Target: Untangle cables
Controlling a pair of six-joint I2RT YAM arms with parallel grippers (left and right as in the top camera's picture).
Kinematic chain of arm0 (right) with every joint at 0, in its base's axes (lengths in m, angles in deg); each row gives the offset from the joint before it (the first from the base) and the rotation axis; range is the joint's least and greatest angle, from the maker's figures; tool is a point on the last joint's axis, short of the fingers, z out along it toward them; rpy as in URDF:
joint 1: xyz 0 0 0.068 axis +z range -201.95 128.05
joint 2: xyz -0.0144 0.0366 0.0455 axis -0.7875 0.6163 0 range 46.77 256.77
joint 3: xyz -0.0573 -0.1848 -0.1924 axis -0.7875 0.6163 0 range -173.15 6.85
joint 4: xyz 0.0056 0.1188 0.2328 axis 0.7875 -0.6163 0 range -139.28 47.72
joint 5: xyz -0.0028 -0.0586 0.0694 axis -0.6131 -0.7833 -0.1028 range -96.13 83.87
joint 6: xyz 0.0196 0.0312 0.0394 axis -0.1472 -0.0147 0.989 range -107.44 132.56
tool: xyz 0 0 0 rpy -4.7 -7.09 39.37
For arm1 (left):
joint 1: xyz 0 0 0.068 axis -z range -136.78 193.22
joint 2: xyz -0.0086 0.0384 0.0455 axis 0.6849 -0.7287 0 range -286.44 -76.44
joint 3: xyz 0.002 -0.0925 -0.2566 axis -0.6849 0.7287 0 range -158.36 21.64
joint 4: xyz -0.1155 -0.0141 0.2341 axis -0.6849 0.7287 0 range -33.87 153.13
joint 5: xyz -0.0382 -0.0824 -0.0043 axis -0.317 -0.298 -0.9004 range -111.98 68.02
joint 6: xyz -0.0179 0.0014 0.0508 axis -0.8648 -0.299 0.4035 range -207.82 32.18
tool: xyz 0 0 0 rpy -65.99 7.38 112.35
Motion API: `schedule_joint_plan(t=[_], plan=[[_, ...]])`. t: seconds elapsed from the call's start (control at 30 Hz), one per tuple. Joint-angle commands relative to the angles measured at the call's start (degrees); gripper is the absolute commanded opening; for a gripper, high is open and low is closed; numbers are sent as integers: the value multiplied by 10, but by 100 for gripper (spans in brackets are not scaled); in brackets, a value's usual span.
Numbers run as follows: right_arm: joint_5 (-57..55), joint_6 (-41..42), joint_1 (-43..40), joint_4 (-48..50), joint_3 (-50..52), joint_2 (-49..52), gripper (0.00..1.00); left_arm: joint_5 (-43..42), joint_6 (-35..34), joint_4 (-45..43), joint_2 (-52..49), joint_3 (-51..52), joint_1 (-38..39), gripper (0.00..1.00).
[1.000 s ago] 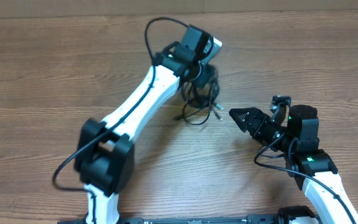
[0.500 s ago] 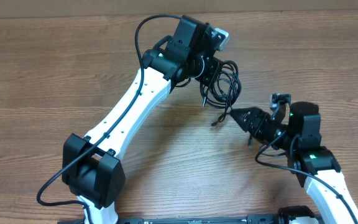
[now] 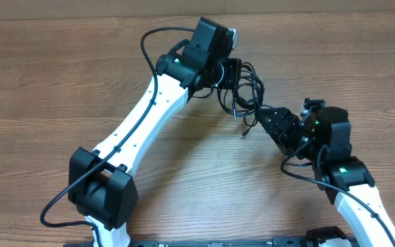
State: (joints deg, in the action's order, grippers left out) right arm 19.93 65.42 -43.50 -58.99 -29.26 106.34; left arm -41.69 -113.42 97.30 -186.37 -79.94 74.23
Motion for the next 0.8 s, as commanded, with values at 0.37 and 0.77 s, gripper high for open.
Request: schedule_joint_plan(t=[0.37, 0.77], plan=[[-272, 15, 65, 10, -15, 99, 78, -362, 43, -7, 14, -18, -17, 4], [-385, -9, -3, -107, -15, 103, 82, -605, -10, -83, 43, -48, -163, 4]])
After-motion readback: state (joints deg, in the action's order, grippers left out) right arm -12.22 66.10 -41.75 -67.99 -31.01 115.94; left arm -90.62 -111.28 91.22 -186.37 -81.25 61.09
